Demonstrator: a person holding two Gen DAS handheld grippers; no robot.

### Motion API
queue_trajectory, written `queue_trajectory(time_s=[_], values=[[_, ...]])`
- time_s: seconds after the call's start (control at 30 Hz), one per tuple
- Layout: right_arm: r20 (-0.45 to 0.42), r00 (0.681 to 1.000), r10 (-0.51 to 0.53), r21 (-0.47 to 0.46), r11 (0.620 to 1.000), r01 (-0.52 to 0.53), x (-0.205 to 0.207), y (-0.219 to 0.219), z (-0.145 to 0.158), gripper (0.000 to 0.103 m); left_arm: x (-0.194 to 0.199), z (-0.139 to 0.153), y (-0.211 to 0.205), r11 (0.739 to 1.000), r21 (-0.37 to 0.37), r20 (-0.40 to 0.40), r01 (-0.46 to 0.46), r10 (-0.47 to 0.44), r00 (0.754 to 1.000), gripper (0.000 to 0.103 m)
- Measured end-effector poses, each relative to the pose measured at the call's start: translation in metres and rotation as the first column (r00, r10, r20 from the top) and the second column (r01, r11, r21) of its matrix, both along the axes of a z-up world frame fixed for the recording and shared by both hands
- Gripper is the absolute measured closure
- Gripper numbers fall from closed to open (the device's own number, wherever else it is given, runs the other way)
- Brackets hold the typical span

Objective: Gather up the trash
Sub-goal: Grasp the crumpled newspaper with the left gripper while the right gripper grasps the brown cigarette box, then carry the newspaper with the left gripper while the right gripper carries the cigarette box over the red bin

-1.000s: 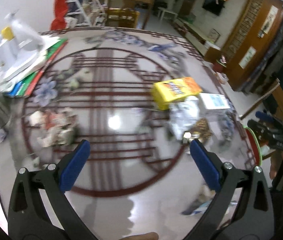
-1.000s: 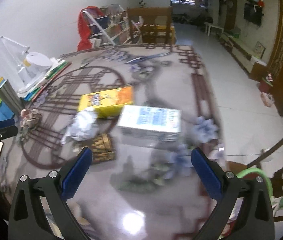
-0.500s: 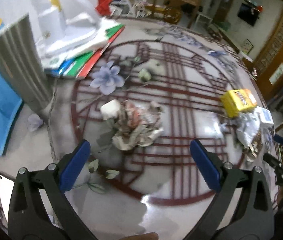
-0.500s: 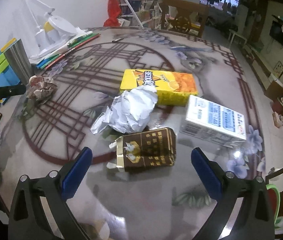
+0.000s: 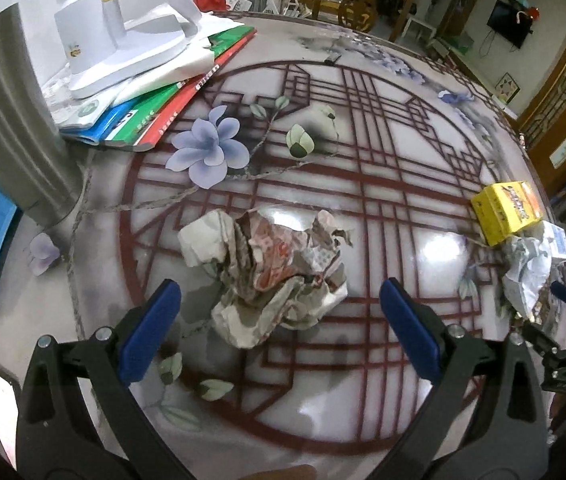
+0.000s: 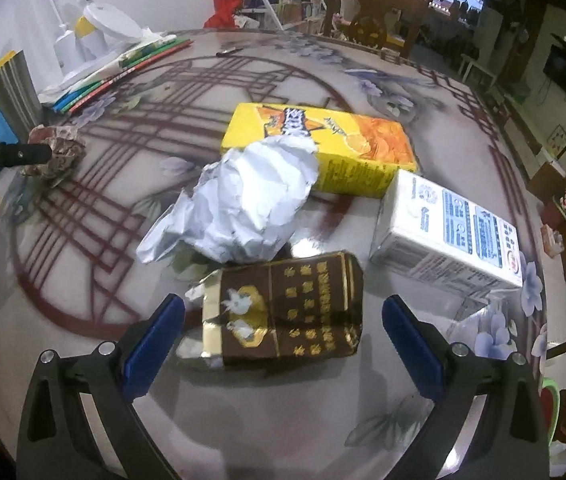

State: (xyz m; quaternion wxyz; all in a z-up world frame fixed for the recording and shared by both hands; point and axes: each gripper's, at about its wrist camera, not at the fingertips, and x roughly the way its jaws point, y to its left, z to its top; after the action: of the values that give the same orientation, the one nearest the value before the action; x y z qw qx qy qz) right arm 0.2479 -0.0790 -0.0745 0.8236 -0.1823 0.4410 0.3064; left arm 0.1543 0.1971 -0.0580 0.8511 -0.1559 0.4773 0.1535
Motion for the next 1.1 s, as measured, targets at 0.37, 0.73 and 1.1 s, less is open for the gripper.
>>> queue_trajectory(time_s=[0.37,0.73,1.1], values=[[-0.003,1.0,0.006,-0.002,1.0,-0.006,0.006,-0.001,-0.004,0.021,0.01,-0.015,0.002,1.0,-0.001,-0.026,-0.016,0.016,1.0,0.029],[-0.006,1.0,0.021,-0.007,1.0,-0.021,-0.004,-0.001,0.0,0.027,0.006,-0.004,-0.005,0.999,-0.033,0.007,0.017,-0.017,1.0,0.064],[0.002,1.0,-0.016,0.035,0.999,0.016,-0.006,-0.017,0.021,0.027,-0.005,0.012,-0.028,0.998,-0.036,0.056,0.056,-0.054,0.997,0.064]])
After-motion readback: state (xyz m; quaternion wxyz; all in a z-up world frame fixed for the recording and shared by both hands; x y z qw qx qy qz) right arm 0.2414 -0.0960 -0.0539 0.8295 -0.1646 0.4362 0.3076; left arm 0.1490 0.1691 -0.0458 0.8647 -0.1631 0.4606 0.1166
